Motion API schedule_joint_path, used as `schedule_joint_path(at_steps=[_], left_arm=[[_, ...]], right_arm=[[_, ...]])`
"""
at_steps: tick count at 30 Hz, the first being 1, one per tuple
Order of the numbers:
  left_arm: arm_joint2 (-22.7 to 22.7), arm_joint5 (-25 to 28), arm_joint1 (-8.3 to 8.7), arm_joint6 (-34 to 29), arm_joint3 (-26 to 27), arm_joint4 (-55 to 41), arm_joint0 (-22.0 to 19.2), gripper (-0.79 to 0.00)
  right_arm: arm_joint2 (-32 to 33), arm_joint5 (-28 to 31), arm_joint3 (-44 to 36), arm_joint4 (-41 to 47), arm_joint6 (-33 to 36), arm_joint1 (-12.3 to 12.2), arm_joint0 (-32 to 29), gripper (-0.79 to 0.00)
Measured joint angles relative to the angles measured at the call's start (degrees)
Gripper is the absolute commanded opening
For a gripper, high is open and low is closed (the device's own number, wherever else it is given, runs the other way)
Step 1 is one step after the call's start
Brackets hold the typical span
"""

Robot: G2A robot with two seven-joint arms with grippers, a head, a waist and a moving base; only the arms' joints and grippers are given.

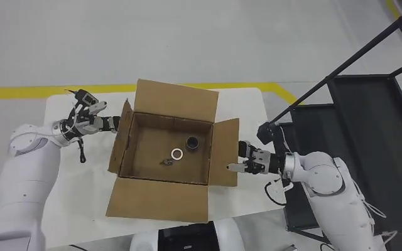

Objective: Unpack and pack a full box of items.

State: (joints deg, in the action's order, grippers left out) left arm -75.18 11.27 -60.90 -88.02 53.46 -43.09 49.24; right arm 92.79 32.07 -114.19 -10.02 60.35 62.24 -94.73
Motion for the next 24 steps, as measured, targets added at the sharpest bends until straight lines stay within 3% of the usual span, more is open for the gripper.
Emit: schedule_joint_path(at_steps=[5,12,24], left_arm=[[4.5,-1.4,-1.05,0.0,2.1,0.5,-0.9,0.0],[10.6,-1.2,-2.95,0.0,-2.4,1.4,-4.4,0.0],[12.4,0.9,-3.25,0.0,-8.9,2.0,-7.3,0.0]], right_arm=[[-3.6,0.1,-1.8,-0.1,0.6,-0.2,1.0,0.0],[-10.6,-1.3,-0.9,-1.0,-0.6,-0.1,4.7,0.0],[-24.1,-4.9,5.9,-10.8,-3.3,0.9,13.6,0.0]])
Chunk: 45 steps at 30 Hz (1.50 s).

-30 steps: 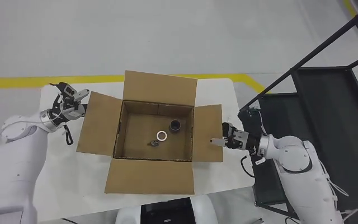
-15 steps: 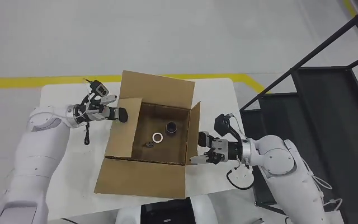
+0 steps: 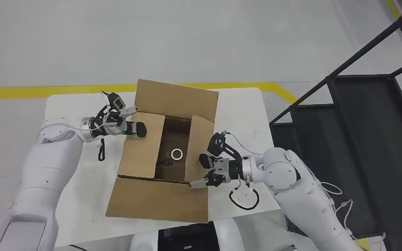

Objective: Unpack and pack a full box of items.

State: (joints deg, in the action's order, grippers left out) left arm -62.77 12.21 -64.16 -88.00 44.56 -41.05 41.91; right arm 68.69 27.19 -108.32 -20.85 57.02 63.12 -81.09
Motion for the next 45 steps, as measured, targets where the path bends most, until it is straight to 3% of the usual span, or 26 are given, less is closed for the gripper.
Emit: schedule_joint_path(at_steps=[10,20,26,33,39,45], left_arm=[[0.2,-0.1,0.85,0.0,0.0,-0.3,0.2,0.0],[1.5,0.0,0.99,0.0,0.0,-0.4,-0.3,0.0],[-0.3,1.4,2.02,0.0,2.9,-3.8,0.6,0.0],[-4.1,1.9,4.32,0.0,6.8,-5.2,3.3,0.0],[-6.4,2.1,5.53,0.0,9.3,-5.5,5.5,0.0],[-8.1,2.1,6.29,0.0,11.4,-4.8,7.3,0.0]], right_arm=[[-7.3,-3.4,4.8,-7.2,-2.9,0.8,5.1,0.0],[-6.0,-3.3,2.7,-5.9,-3.5,0.3,5.5,0.0],[1.3,0.4,-0.3,-2.5,-0.2,-1.5,1.9,0.0],[10.6,5.5,-4.0,0.7,5.2,-3.8,-7.2,0.0],[12.6,6.2,-4.8,-0.6,8.9,-5.0,-13.1,0.0],[8.9,6.8,-5.8,-2.3,11.3,-5.5,-16.4,0.0]])
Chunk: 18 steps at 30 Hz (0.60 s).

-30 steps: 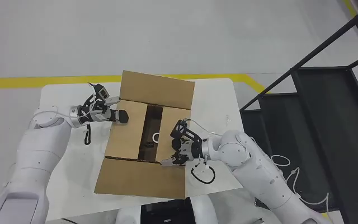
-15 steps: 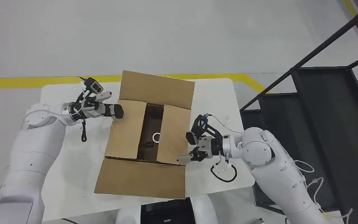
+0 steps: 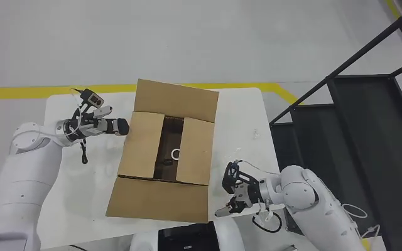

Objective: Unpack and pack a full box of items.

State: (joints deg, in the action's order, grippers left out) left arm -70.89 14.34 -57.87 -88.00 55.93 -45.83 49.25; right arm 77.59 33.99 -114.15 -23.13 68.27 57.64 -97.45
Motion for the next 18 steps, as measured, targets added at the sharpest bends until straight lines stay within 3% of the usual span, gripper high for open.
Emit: schedule_joint_path(at_steps=[10,18], left_arm=[[-2.6,-0.3,0.83,0.5,2.7,0.8,2.4,0.0],[-4.2,-0.8,1.28,1.5,4.5,1.0,4.1,0.0]], right_arm=[[-8.5,-0.9,0.5,5.9,2.9,-0.6,2.4,0.0],[-10.1,-0.8,1.4,13.3,1.5,-0.9,6.4,0.0]])
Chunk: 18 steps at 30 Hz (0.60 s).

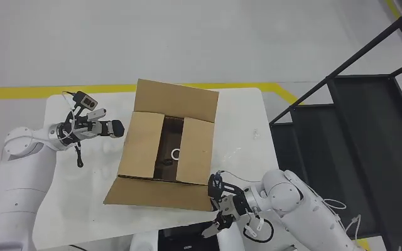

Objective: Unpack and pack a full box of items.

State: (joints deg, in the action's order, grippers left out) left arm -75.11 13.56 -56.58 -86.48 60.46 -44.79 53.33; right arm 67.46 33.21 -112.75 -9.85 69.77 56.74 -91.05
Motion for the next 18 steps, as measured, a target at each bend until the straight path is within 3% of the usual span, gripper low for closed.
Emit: schedule_joint_path(at_steps=[18], left_arm=[[-0.5,-0.7,0.13,0.8,0.6,0.5,1.0,0.0]], right_arm=[[1.9,-4.4,1.4,10.9,-6.0,-0.8,3.9,0.0]])
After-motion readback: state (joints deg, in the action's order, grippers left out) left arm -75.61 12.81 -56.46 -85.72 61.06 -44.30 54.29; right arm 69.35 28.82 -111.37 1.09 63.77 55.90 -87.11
